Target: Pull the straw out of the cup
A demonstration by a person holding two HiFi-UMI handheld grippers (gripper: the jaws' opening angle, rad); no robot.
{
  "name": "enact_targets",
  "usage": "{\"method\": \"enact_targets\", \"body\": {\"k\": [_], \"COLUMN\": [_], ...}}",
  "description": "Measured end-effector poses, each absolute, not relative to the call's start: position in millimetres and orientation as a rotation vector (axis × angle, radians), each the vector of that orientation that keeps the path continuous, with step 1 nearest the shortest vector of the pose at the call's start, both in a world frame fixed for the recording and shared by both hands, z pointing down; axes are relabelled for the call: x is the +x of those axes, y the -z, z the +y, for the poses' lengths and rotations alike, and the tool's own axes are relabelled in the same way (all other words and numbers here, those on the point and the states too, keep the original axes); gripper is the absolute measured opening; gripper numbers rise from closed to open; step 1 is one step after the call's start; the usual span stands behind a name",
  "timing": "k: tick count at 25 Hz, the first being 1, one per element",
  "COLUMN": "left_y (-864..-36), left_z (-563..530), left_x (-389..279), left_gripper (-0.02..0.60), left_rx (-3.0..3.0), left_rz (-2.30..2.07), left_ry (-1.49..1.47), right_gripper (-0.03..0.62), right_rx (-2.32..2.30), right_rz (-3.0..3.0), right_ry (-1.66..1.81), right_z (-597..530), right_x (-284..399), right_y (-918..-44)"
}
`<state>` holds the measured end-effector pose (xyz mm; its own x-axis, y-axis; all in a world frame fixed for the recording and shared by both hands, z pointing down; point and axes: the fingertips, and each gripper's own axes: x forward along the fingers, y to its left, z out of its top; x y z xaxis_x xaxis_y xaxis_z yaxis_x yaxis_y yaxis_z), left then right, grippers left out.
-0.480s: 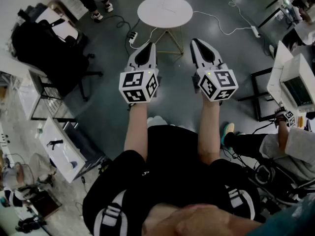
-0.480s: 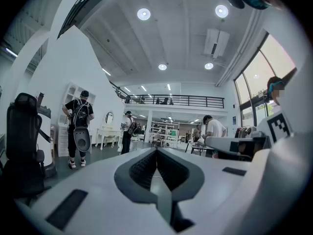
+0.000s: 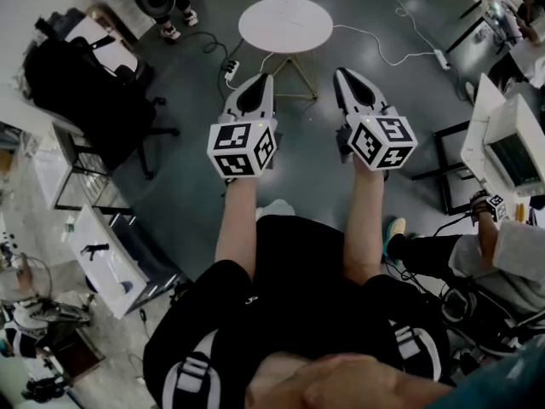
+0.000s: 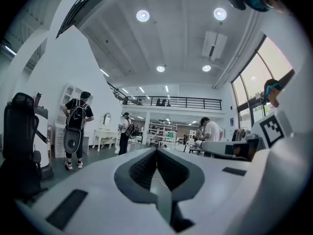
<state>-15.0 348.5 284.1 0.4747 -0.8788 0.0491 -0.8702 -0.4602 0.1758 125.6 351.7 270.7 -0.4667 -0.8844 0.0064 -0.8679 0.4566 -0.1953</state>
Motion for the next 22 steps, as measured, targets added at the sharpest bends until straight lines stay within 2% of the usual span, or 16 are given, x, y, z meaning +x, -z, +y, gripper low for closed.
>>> {"method": "enact_targets", "body": {"k": [14, 22], "left_y": [-269, -252], "left_z": [329, 285], "left_x": [-35, -20], "left_gripper": [0.009, 0.009], "left_rx": [2.535, 2.617], "left_rz": [-1.572, -1.474], "left_ry": [0.111, 0.177], "right_gripper": [0.021, 0.021], "right_rx": [-1.500, -1.531], "right_rz": [2.644, 2.597], "right_ry": [0.164, 0.039], "right_z": [336, 300], "right_x": [110, 124], "right_y": [-254, -229]}}
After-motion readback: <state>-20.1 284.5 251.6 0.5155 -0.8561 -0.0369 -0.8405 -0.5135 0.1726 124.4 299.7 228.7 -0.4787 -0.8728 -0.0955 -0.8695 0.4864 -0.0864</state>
